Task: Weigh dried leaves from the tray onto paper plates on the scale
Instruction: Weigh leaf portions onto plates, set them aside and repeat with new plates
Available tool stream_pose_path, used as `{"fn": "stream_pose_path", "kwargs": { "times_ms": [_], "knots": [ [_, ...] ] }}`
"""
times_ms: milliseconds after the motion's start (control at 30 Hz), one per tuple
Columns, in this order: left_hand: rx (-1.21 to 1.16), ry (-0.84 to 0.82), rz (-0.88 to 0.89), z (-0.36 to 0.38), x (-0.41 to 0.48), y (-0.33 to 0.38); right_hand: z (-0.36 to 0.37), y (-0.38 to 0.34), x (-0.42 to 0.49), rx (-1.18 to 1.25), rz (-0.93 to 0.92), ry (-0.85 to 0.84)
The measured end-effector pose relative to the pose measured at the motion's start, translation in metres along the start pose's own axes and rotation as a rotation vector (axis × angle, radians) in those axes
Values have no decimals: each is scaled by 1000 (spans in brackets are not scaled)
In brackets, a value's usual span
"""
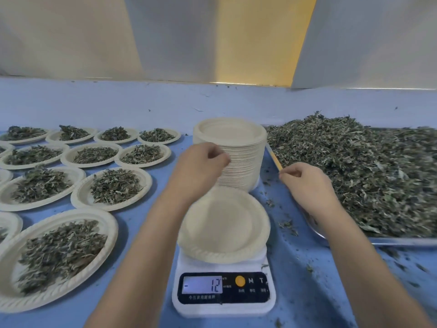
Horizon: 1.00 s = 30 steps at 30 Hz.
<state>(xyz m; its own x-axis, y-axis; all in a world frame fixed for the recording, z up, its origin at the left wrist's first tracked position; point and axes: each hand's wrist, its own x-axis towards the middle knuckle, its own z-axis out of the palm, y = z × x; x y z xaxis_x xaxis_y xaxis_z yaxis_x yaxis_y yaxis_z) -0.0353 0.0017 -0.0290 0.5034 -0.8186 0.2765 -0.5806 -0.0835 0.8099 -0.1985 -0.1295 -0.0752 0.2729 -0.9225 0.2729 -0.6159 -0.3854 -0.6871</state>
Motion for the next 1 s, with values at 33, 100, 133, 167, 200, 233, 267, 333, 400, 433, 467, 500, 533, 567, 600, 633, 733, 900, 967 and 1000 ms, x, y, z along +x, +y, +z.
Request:
{"fn": "stream_pose_path", "kwargs": {
  "times_ms": [33,100,133,167,200,233,267,333,400,433,467,500,533,567,600,633,733,900,967,1000],
  "knots": [
    [-124,-22,-3,11,-3,9,-6,6,1,-42,-12,16],
    [-340,-66,-46,33,-7,26,-19,21,2,-148,-62,-5],
    [-427,-86,-79,41,-8,32,-24,28,4,-225,-100,-48],
    [-505,-108,-111,50,-9,40,-30,36,6,-299,-130,-123],
    [-568,-122,-138,56,-11,45,-33,43,9,-342,-143,-231],
    [-617,-133,-159,62,-12,50,-36,50,10,-360,-123,-359],
    [-654,-137,-174,67,-13,54,-41,56,11,-369,-79,-485],
    [-703,-138,-203,76,-16,57,-50,65,12,-374,21,-673],
    [-754,-144,-239,83,-18,58,-54,71,11,-424,78,-778],
    [-778,-154,-264,86,-17,58,-53,73,10,-463,101,-814],
    [-798,-167,-289,88,-17,58,-51,75,9,-493,127,-844],
    [-811,-180,-309,90,-17,57,-49,75,9,-504,152,-869],
    [-817,-190,-322,92,-16,57,-45,76,10,-501,167,-883],
    [-821,-195,-328,93,-15,57,-41,77,12,-491,170,-885],
    [-823,-195,-329,94,-14,57,-36,77,15,-479,164,-876],
    [-828,-194,-329,95,-13,57,-31,78,19,-466,153,-855],
    [-849,-184,-334,96,-9,57,-11,82,38,-453,83,-740],
    [-860,-162,-342,94,-4,54,9,91,65,-262,56,-515],
    [-860,-142,-343,92,-1,51,12,91,71,-208,34,-399],
    [-860,-128,-340,91,-1,50,12,89,74,-211,4,-334]
  ]
}}
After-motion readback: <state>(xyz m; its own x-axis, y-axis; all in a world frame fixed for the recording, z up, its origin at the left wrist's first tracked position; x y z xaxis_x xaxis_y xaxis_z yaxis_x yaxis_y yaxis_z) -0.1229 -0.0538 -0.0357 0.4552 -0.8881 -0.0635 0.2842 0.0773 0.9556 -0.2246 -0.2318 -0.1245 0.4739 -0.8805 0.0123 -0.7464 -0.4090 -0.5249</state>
